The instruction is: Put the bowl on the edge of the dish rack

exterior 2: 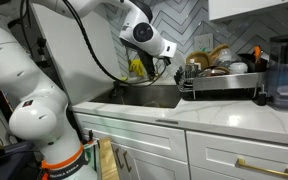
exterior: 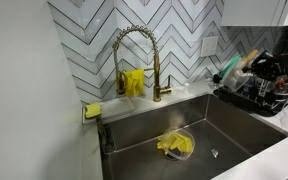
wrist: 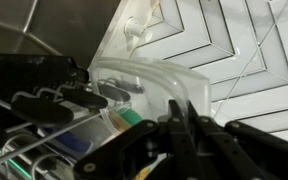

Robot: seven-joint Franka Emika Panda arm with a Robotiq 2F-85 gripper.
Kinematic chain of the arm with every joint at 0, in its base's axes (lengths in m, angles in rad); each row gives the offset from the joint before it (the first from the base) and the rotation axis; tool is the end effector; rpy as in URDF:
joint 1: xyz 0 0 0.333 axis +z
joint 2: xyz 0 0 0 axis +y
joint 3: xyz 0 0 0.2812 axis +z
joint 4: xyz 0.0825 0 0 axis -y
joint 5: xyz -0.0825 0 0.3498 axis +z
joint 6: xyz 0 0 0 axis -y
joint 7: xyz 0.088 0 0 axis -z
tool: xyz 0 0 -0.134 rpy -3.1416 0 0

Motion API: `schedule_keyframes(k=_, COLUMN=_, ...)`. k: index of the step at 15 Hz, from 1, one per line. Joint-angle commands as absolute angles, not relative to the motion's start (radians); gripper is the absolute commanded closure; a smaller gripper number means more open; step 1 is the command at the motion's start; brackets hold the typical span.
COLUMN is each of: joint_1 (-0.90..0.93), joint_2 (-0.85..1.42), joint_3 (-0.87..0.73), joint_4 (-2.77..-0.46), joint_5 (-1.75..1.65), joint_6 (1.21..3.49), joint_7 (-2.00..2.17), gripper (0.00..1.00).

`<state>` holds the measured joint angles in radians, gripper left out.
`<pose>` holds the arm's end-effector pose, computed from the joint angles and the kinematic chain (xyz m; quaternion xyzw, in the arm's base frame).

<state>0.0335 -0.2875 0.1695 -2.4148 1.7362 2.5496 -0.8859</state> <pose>0.4663 0.0989 0.4249 -0.8247 0.1200 -0.3183 0.4517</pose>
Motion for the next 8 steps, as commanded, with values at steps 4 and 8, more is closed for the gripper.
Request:
schedule_keyframes(k=4, joint_1=0.043, joint_2=-0.324, joint_3=0.194, joint_4=-2.491, joint_5=1.521, joint_6=2.670, joint_7=-0.644, gripper=0.98)
schedule_keyframes(k=8, joint_1=0.042, joint_2=-0.329, joint_3=0.195, joint_4=-2.529, joint_5=1.336, joint_6=2.710, joint_7=-0.475, gripper=0.98)
